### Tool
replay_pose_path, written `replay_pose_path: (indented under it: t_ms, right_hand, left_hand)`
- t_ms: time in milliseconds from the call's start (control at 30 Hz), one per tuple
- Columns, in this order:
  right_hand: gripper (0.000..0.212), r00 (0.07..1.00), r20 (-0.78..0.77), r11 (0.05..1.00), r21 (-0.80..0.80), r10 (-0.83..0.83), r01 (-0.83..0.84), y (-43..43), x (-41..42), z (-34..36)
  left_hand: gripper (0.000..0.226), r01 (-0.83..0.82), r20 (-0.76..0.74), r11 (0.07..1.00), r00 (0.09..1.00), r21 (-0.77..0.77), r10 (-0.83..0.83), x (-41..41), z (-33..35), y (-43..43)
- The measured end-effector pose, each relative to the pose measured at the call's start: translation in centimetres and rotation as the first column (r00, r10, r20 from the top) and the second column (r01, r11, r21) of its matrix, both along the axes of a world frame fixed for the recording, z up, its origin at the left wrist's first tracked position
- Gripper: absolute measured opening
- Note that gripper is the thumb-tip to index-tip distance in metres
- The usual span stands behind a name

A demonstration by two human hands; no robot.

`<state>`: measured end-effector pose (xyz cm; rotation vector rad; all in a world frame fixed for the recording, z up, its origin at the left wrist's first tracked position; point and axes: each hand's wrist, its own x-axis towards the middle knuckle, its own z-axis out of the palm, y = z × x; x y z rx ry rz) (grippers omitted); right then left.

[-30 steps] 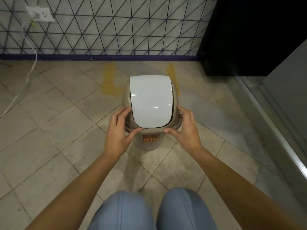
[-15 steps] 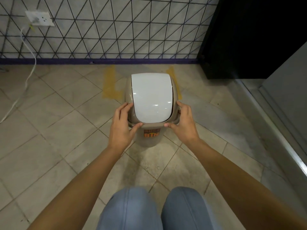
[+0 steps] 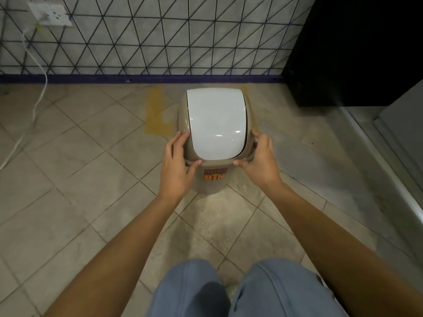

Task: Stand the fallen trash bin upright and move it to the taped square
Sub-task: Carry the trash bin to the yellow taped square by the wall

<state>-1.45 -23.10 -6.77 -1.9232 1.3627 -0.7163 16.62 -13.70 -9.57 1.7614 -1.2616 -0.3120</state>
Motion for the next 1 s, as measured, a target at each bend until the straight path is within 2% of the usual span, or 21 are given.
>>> replay_pose_path:
  t_ms: [333,600,700,867,1000]
  right_hand:
    - [0.087,0.998,0.065,1.0,-0.001,0.008,-0.008,-3.3,1.6,-0.7]
    - [0.09,0.995,0.097,1.0,0.018,0.013,-0.014,-6.5,2.7,-0.8]
    - [0.089,0.997,0.073,1.0,0.008,0.021,-0.022,-7.3,3.0,-0.5]
    - [0.089,0.996,-0.061,0.997,-0.023,0.065,-0.067,-8.2,3.4,0.3]
    - [0.09,0.994,-0.082,0.996,-0.042,0.074,-0.077,-9.3,4.3,0.2]
  left_hand:
    - [0.073,-0.01,0.044,1.0,0.999,0.011,0.009,1.6,-0.5,-3.4]
    - [0.073,-0.024,0.021,0.999,0.999,0.039,0.023,2.8,-0.2,-6.4]
    - [0.073,-0.019,0.012,0.998,1.0,0.062,0.018,3.1,0.2,-7.0]
    - [0.076,0.013,0.072,0.991,0.997,0.131,-0.023,3.9,1.6,-7.6]
    - [0.078,0.042,0.08,0.989,0.995,0.139,-0.054,5.0,1.7,-8.5]
